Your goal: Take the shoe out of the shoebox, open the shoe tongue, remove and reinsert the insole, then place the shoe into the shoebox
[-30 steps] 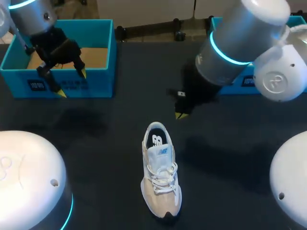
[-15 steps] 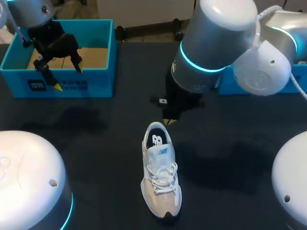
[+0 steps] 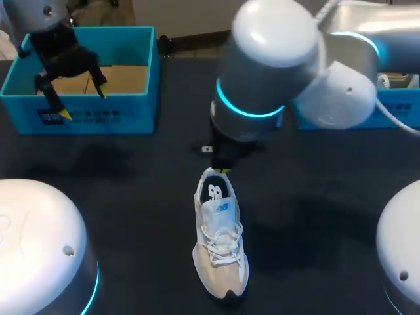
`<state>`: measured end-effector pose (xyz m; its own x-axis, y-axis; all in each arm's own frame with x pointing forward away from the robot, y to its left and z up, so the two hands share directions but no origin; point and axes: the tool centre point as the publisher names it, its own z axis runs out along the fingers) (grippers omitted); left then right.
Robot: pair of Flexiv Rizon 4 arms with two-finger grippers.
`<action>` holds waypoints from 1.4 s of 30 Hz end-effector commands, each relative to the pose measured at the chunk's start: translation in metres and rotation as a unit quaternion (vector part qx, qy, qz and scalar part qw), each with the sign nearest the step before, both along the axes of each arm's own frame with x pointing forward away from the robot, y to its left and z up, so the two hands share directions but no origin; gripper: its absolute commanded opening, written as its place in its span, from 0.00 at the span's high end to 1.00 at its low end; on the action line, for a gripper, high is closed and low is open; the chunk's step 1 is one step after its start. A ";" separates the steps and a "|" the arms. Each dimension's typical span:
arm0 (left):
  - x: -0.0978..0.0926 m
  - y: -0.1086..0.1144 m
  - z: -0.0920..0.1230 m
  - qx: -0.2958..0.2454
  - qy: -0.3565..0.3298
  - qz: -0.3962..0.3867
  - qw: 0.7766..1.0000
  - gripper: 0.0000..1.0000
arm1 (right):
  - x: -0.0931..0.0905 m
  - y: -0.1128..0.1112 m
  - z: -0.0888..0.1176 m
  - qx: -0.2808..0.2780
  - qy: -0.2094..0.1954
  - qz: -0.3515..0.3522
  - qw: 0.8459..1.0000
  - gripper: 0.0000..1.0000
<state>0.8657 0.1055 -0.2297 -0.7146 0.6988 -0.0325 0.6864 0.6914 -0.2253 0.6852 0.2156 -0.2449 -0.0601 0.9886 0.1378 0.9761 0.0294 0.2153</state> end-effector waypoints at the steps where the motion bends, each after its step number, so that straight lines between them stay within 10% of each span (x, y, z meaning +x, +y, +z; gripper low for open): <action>1: 0.016 0.009 -0.001 -0.001 0.020 -0.030 0.999 0.00 | 0.006 0.031 -0.019 -0.035 0.016 -0.014 0.999 1.00; 17: 0.021 0.016 -0.002 0.003 0.019 -0.058 0.998 0.00 | 0.008 0.035 -0.031 -0.047 0.009 -0.024 0.999 1.00; 42: 0.021 0.016 -0.002 0.003 0.019 -0.058 0.998 0.00 | 0.022 0.045 -0.111 -0.072 0.005 -0.035 0.997 1.00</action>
<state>0.8866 0.1210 -0.2318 -0.6301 0.7765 -0.0046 0.7524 0.6090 -0.2510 0.7110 0.2412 -0.3412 -0.0349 0.9989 0.0318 0.9817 0.0283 0.1881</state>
